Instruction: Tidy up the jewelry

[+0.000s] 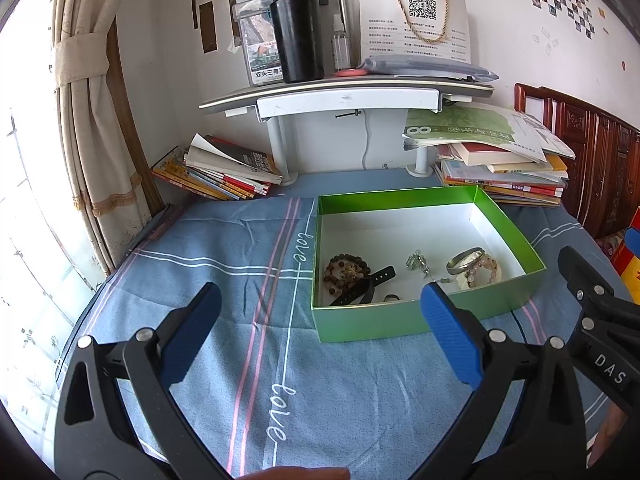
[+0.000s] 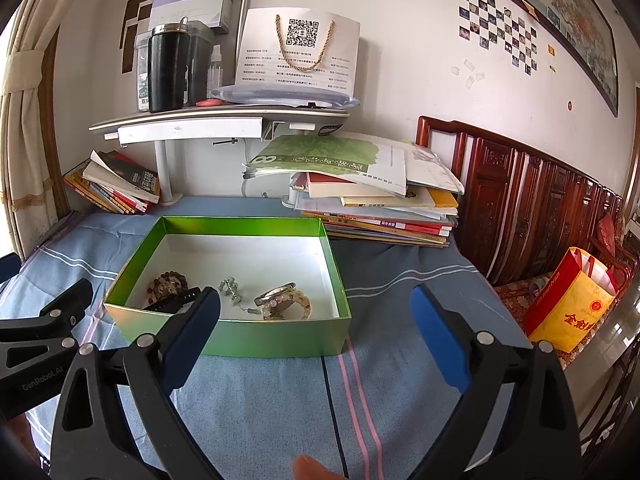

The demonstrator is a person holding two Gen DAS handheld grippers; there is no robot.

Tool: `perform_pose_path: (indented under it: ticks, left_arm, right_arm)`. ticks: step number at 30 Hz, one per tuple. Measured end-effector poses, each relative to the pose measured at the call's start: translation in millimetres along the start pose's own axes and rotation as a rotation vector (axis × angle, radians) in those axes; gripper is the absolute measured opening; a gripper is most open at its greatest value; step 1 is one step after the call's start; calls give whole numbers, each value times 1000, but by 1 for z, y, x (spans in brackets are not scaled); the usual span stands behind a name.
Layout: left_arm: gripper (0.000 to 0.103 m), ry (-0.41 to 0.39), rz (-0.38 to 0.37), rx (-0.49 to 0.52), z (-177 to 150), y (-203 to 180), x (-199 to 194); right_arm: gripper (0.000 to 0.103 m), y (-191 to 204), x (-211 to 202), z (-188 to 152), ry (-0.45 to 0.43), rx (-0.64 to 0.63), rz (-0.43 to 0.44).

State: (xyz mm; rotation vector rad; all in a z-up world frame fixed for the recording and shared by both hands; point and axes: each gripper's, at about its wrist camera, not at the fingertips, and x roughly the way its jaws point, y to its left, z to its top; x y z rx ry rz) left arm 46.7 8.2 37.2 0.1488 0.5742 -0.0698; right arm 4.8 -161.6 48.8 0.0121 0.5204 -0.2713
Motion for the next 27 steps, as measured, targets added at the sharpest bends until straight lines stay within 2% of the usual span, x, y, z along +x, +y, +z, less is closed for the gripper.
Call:
perform_pose_path:
  ticks: [27]
  left_arm:
    - [99, 20, -17, 9, -2, -6, 2]
  right_arm:
    - [94, 0, 3, -4, 18, 15, -5]
